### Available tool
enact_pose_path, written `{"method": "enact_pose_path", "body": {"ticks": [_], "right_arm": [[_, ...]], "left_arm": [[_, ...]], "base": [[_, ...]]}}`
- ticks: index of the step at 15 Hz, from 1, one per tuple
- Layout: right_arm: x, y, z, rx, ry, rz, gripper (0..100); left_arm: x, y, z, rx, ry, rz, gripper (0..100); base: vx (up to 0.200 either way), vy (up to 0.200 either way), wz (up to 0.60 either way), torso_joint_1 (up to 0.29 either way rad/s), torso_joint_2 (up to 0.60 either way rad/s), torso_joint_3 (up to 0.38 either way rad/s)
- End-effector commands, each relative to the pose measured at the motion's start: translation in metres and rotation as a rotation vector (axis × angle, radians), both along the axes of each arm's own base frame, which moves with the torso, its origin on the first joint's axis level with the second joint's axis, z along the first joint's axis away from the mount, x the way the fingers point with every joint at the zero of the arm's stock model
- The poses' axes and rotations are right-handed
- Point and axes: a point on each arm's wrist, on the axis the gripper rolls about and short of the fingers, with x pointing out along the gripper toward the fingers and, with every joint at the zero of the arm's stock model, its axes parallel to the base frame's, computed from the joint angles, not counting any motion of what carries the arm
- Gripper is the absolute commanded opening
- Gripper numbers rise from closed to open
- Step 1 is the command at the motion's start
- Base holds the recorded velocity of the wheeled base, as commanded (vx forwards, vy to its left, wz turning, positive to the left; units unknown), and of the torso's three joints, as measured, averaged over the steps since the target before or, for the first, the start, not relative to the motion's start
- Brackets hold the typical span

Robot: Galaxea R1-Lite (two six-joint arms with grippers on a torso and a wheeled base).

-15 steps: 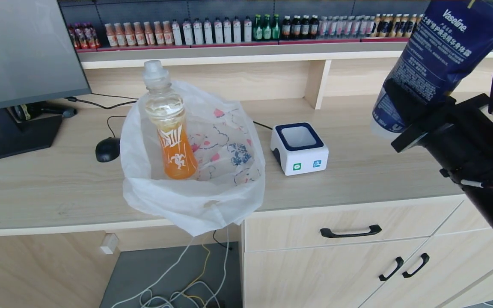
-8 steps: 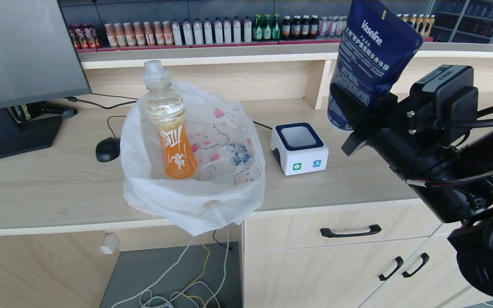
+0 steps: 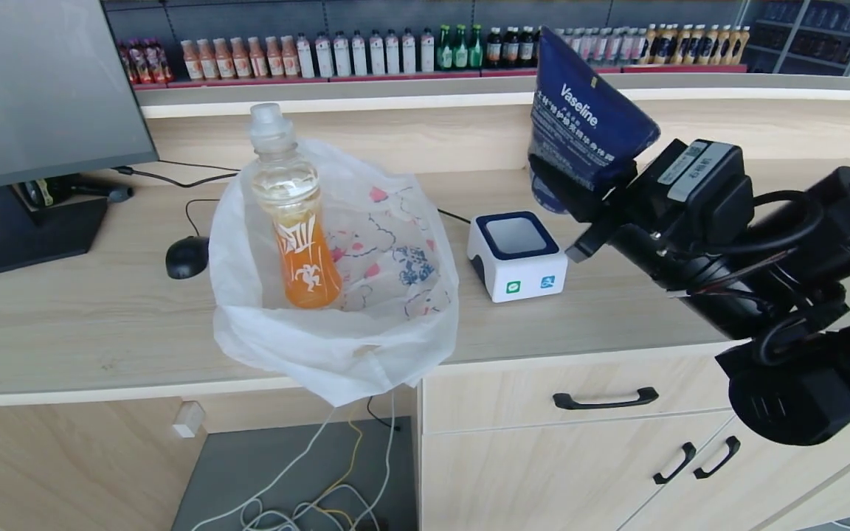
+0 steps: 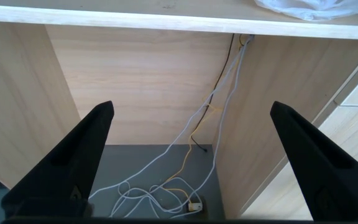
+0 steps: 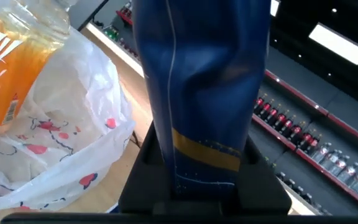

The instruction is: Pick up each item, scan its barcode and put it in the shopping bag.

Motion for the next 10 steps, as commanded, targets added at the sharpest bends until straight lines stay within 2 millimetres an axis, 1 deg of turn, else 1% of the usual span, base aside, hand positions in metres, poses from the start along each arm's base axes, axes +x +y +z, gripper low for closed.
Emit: {"method": "enact_pose_path", "body": {"ticks": [1, 4, 5, 6, 8, 10], "right_arm": [[0.005, -0.004, -0.001, -0.037, -0.026, 0.016, 0], [0.012, -0.017, -0.005, -0.137, -0.093, 0.055, 0], [0.016, -0.017, -0.007, -0.161, -0.112, 0.060, 0], [0.023, -0.014, -0.011, -0.178, -0.127, 0.061, 0], [0.034, -0.009, -0.026, -0.227, -0.146, 0.062, 0], [0.039, -0.008, -0.032, -0.250, -0.159, 0.050, 0]], "left_arm": [[0.000, 0.000, 0.000, -0.001, 0.000, 0.001, 100], [0.000, 0.000, 0.000, -0.001, 0.000, 0.001, 100], [0.000, 0.000, 0.000, -0.001, 0.000, 0.001, 100], [0.000, 0.000, 0.000, -0.001, 0.000, 0.001, 100], [0.000, 0.000, 0.000, -0.001, 0.000, 0.001, 100], [0.000, 0.000, 0.000, -0.001, 0.000, 0.001, 100]], "base": [[0.000, 0.000, 0.00, 0.000, 0.00, 0.000], [0.000, 0.000, 0.00, 0.000, 0.00, 0.000], [0.000, 0.000, 0.00, 0.000, 0.00, 0.000], [0.000, 0.000, 0.00, 0.000, 0.00, 0.000], [0.000, 0.000, 0.00, 0.000, 0.00, 0.000], [0.000, 0.000, 0.00, 0.000, 0.00, 0.000]]}}
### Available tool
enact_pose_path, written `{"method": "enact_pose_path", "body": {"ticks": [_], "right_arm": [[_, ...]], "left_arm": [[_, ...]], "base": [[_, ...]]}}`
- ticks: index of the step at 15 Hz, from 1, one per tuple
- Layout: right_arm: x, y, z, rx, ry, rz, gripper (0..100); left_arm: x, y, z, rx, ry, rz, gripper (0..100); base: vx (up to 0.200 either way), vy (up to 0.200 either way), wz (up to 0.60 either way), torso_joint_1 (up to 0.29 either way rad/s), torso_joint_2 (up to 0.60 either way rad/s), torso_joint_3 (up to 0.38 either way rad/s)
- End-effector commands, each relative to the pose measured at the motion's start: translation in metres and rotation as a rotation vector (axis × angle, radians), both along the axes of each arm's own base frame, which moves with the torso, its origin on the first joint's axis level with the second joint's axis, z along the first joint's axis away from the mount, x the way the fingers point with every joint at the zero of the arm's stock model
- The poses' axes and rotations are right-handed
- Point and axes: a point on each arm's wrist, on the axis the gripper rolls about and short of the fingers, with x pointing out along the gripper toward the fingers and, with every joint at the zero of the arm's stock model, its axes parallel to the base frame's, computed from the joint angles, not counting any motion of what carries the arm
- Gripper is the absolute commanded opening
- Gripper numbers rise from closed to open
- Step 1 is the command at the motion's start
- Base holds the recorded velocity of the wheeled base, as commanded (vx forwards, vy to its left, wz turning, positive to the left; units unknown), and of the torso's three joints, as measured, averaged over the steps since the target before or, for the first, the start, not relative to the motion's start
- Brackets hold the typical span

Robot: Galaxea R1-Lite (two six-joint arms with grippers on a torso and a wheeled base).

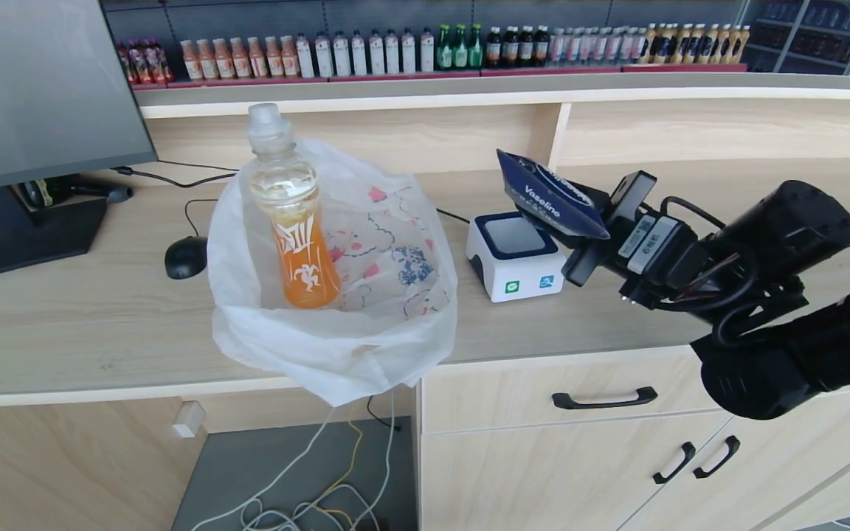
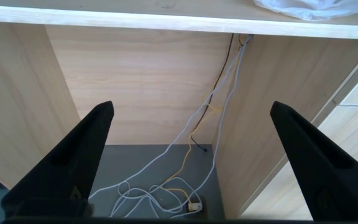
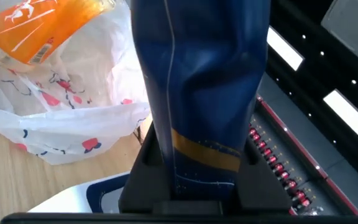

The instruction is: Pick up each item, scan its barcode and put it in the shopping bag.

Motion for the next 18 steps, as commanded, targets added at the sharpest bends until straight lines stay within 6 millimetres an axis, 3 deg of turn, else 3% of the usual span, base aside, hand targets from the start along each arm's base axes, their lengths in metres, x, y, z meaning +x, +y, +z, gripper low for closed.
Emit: {"method": "enact_pose_path", "body": {"ticks": [1, 3, 9, 18], "right_arm": [[0.007, 0.003, -0.012, -0.028, 0.007, 0.007, 0], [0.009, 0.004, -0.016, -0.054, -0.003, 0.030, 0], [0.032, -0.019, -0.020, -0.098, -0.036, 0.030, 0], [0.042, 0.008, -0.043, -0.109, -0.002, 0.086, 0]], "left_arm": [[0.000, 0.000, 0.000, 0.000, 0.000, 0.000, 100], [0.000, 0.000, 0.000, 0.000, 0.000, 0.000, 100], [0.000, 0.000, 0.000, 0.000, 0.000, -0.001, 100], [0.000, 0.000, 0.000, 0.000, 0.000, -0.001, 100]], "base": [[0.000, 0.000, 0.00, 0.000, 0.00, 0.000], [0.000, 0.000, 0.00, 0.000, 0.00, 0.000], [0.000, 0.000, 0.00, 0.000, 0.00, 0.000], [0.000, 0.000, 0.00, 0.000, 0.00, 0.000]]}}
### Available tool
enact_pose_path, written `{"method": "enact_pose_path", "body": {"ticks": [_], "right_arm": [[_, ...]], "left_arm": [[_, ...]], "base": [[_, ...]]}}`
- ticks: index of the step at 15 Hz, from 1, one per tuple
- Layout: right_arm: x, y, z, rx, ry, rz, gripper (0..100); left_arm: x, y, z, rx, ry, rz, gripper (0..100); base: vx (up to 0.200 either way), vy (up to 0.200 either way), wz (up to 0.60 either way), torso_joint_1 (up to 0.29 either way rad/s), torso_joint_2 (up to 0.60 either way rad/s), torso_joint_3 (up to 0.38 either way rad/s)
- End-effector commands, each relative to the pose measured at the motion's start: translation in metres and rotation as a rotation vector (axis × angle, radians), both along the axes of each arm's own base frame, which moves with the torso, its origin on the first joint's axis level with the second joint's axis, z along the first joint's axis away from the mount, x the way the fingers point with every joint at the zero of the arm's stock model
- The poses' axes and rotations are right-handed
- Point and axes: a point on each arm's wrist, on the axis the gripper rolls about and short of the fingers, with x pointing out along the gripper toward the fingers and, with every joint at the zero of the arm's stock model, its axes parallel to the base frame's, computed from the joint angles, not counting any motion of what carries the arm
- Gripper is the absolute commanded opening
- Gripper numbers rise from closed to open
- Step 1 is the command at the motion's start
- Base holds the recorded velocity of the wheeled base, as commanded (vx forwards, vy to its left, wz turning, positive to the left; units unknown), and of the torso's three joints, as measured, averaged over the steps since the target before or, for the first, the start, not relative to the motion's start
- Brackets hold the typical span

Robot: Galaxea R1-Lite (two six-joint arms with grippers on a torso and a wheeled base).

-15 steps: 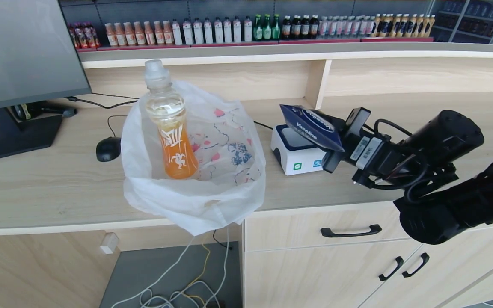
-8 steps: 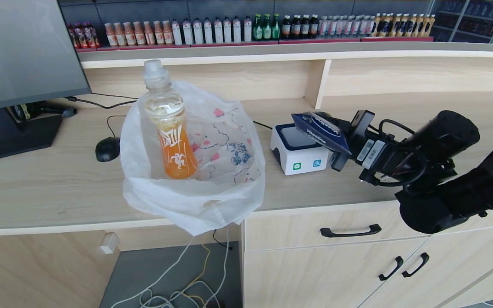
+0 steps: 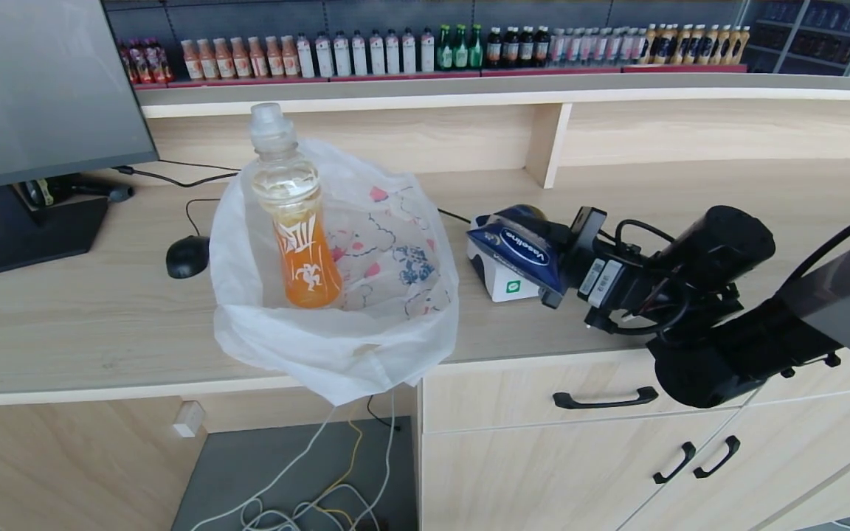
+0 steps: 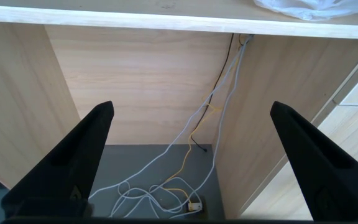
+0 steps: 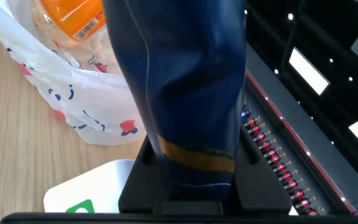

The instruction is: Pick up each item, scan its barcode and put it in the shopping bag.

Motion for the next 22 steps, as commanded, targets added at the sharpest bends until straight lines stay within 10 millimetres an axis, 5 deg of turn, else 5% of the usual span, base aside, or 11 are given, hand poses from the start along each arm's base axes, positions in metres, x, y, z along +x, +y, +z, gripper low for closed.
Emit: {"method": "enact_pose_path", "body": {"ticks": [1, 22], "right_arm": [[0.0050, -0.0007, -0.0062, -0.004, 0.014, -0.007, 0], [0.0087, -0.0058, 0.0003, 0.021, -0.004, -0.054, 0]], "left_arm": [[0.0000, 0.0000, 0.0000, -0.001, 0.000, 0.001, 100], [0.0000, 0.0000, 0.0000, -0.001, 0.000, 0.001, 100]], "base": [[0.000, 0.000, 0.00, 0.000, 0.00, 0.000], [0.000, 0.000, 0.00, 0.000, 0.00, 0.000]]}}
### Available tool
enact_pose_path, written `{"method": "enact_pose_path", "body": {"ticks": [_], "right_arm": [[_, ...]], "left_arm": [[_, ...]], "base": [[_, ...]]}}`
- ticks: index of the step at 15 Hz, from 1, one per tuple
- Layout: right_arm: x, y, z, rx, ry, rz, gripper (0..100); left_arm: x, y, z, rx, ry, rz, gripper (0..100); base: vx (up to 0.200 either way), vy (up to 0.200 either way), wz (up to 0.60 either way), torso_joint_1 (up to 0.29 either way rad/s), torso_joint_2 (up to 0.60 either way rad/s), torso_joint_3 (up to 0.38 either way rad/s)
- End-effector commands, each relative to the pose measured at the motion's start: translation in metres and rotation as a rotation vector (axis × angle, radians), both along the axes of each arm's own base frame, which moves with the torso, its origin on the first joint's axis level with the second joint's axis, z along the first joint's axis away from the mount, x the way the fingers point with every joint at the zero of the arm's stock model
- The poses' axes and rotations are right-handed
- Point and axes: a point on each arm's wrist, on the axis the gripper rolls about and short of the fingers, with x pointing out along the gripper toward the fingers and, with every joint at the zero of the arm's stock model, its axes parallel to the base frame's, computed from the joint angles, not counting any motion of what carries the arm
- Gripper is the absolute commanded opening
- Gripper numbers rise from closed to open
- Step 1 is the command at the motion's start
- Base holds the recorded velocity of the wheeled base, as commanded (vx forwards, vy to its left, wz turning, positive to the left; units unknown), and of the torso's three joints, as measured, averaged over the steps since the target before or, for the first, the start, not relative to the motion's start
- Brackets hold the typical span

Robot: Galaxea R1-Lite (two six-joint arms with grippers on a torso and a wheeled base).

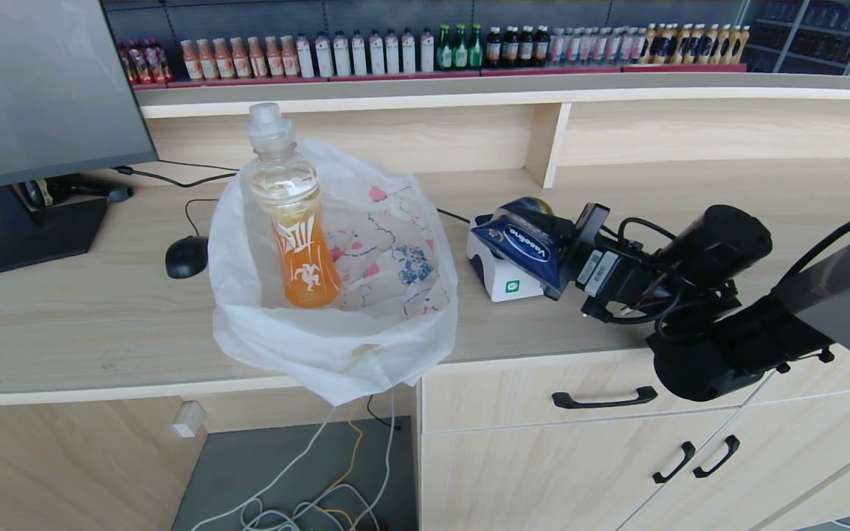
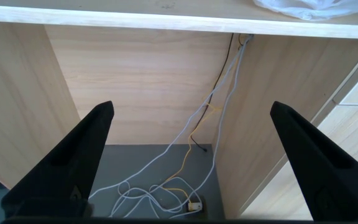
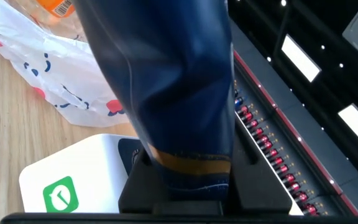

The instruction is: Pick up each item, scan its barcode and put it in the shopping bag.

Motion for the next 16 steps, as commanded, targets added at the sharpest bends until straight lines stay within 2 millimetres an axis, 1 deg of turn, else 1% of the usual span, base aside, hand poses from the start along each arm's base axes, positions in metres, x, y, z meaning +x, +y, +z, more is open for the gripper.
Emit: {"method": "enact_pose_path", "body": {"ticks": [1, 7, 12, 16], "right_arm": [[0.000, 0.000, 0.001, 0.001, -0.006, 0.000, 0], [-0.001, 0.000, 0.003, 0.012, -0.002, -0.012, 0], [-0.005, -0.003, 0.014, 0.063, 0.023, -0.038, 0], [-0.018, -0.007, 0.042, 0.177, 0.044, -0.092, 0]], "left_arm": [[0.000, 0.000, 0.000, 0.000, 0.001, 0.000, 100], [0.000, 0.000, 0.000, 0.000, 0.000, 0.000, 100], [0.000, 0.000, 0.000, 0.000, 0.000, 0.000, 100], [0.000, 0.000, 0.000, 0.000, 0.000, 0.000, 100]], "base": [[0.000, 0.000, 0.00, 0.000, 0.00, 0.000], [0.000, 0.000, 0.00, 0.000, 0.00, 0.000], [0.000, 0.000, 0.00, 0.000, 0.00, 0.000], [0.000, 0.000, 0.00, 0.000, 0.00, 0.000]]}}
